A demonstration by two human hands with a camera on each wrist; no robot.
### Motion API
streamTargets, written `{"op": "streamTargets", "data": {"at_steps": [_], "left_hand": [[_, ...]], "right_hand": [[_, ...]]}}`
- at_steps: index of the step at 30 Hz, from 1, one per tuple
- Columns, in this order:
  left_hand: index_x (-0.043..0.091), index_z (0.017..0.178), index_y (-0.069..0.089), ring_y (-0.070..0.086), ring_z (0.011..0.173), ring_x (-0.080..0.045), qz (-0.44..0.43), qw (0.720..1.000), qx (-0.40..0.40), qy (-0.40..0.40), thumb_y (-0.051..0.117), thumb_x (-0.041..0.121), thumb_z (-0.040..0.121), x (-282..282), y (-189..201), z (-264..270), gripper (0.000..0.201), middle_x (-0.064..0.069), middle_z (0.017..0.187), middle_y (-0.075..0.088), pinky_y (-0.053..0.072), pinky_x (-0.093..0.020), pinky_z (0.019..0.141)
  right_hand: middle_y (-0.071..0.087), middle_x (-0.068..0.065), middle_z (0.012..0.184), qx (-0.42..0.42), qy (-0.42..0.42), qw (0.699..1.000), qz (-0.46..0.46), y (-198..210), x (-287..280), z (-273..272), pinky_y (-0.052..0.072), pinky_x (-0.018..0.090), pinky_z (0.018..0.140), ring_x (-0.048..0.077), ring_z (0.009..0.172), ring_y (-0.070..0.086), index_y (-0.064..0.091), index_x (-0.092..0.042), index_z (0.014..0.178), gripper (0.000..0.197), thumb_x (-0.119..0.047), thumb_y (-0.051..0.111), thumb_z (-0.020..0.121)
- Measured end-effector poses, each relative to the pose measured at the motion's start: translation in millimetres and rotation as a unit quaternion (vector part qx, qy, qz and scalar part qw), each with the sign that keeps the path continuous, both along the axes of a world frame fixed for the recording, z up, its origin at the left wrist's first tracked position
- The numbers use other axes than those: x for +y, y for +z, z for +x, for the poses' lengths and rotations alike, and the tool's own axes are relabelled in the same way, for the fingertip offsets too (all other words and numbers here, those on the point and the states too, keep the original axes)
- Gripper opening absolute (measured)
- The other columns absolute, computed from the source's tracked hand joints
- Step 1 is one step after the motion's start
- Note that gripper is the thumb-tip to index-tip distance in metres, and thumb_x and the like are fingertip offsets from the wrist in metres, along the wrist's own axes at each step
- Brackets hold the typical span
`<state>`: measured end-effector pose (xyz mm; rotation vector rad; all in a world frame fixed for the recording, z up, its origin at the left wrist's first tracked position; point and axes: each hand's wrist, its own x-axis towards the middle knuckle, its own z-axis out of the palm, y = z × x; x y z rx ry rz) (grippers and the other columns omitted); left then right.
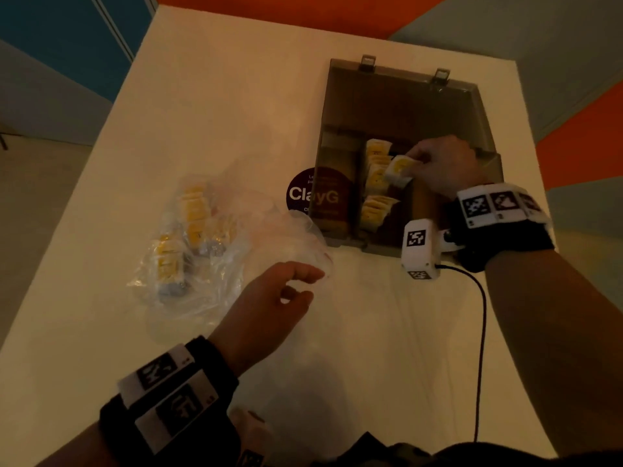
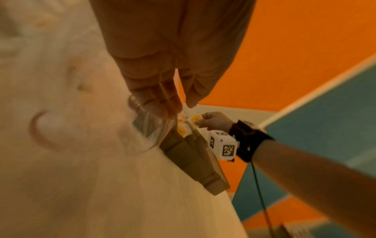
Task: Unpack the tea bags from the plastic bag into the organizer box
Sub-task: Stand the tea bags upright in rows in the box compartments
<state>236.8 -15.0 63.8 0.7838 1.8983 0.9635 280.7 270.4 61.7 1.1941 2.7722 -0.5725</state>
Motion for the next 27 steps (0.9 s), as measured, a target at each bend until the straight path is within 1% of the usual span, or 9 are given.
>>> {"op": "streamTargets", "data": {"at_steps": [2,4,8,10,12,17,19,24,27], "left_hand": [[0.046,0.091,0.048,0.053,0.078,0.001,0.013,0.995,0.073,-0.071,0.052,0.014,0.089,12.5,12.3,-2.7,0.032,0.027,0.096,0.047,0.042,0.001,0.067],[0.034,0.104,0.056,0.050,0.075,0.004,0.023,0.983,0.126,-0.133,0.051,0.016,0.089,28.5,27.6,-9.6,0.024,0.026,0.091,0.046,0.039,0.002,0.071],[0.019,0.111,0.060,0.046,0.070,0.008,0.065,0.968,0.186,-0.154,0.054,0.017,0.088,75.8,50.5,-31.7,0.024,0.018,0.087,0.050,0.036,0.003,0.063],[0.015,0.116,0.058,0.046,0.078,0.001,0.060,0.959,0.225,-0.162,0.055,0.016,0.087,103.7,47.5,-42.1,0.029,0.008,0.099,0.052,0.035,-0.003,0.064],[0.015,0.122,0.052,0.049,0.094,-0.008,0.015,0.947,0.256,-0.194,0.054,0.016,0.088,130.1,33.6,-48.3,0.035,0.001,0.114,0.054,0.035,-0.013,0.076],[0.017,0.119,0.051,0.046,0.113,-0.030,-0.110,0.880,0.341,-0.313,0.050,0.027,0.089,170.1,-6.0,-44.1,0.032,-0.011,0.125,0.052,0.040,-0.039,0.093],[0.018,0.116,0.049,0.043,0.113,-0.030,-0.146,0.870,0.343,-0.322,0.051,0.028,0.088,176.5,-16.3,-44.3,0.030,-0.010,0.124,0.051,0.041,-0.044,0.095],[0.017,0.104,0.052,0.053,0.091,-0.027,-0.121,0.864,0.391,-0.291,0.046,0.027,0.090,184.2,-28.6,-46.6,0.018,-0.013,0.110,0.060,0.040,-0.036,0.072],[0.020,0.106,0.053,0.055,0.089,-0.027,-0.092,0.883,0.382,-0.258,0.046,0.032,0.090,183.8,-30.9,-50.6,0.021,-0.012,0.108,0.061,0.037,-0.032,0.069]], "right_hand": [[0.061,0.005,0.104,0.066,-0.020,0.997,-0.023,9.6,1.8,7.6,0.039,0.027,0.074,0.018,0.094,0.053,0.063,-0.008,0.107,0.028,-0.026,0.061,0.085],[0.061,0.008,0.102,0.100,-0.034,0.994,-0.027,18.9,3.0,15.3,0.041,0.024,0.065,0.017,0.090,0.054,0.060,-0.008,0.106,0.027,-0.025,0.060,0.085],[0.059,0.005,0.097,0.120,-0.033,0.984,-0.130,37.9,-2.7,35.4,0.052,0.025,0.068,0.019,0.088,0.059,0.057,-0.013,0.104,0.021,-0.018,0.062,0.084],[0.056,-0.001,0.093,0.042,0.012,0.990,-0.136,37.5,-13.1,40.5,0.049,0.029,0.073,0.016,0.090,0.054,0.058,-0.016,0.102,0.019,-0.018,0.063,0.083],[0.053,-0.004,0.085,-0.024,0.064,0.991,-0.118,29.5,-29.2,39.4,0.040,0.025,0.068,0.015,0.087,0.052,0.059,-0.019,0.096,0.011,-0.017,0.060,0.086],[0.064,0.012,0.112,-0.081,0.139,0.985,-0.060,-12.5,-53.6,28.3,0.046,0.032,0.079,0.030,0.101,0.060,0.058,-0.015,0.114,0.026,-0.018,0.051,0.090],[0.063,0.011,0.114,-0.089,0.146,0.984,-0.057,-24.4,-57.0,25.4,0.041,0.028,0.072,0.029,0.100,0.060,0.055,-0.016,0.116,0.026,-0.016,0.049,0.091],[0.062,0.014,0.114,-0.047,0.099,0.993,-0.051,-33.8,-56.5,21.9,0.040,0.028,0.072,0.030,0.101,0.060,0.047,-0.014,0.127,0.037,-0.010,0.047,0.091],[0.062,0.012,0.117,-0.013,0.068,0.993,-0.098,-35.8,-57.3,25.5,0.046,0.029,0.079,0.028,0.103,0.060,0.045,-0.016,0.129,0.040,-0.008,0.049,0.089]]}}
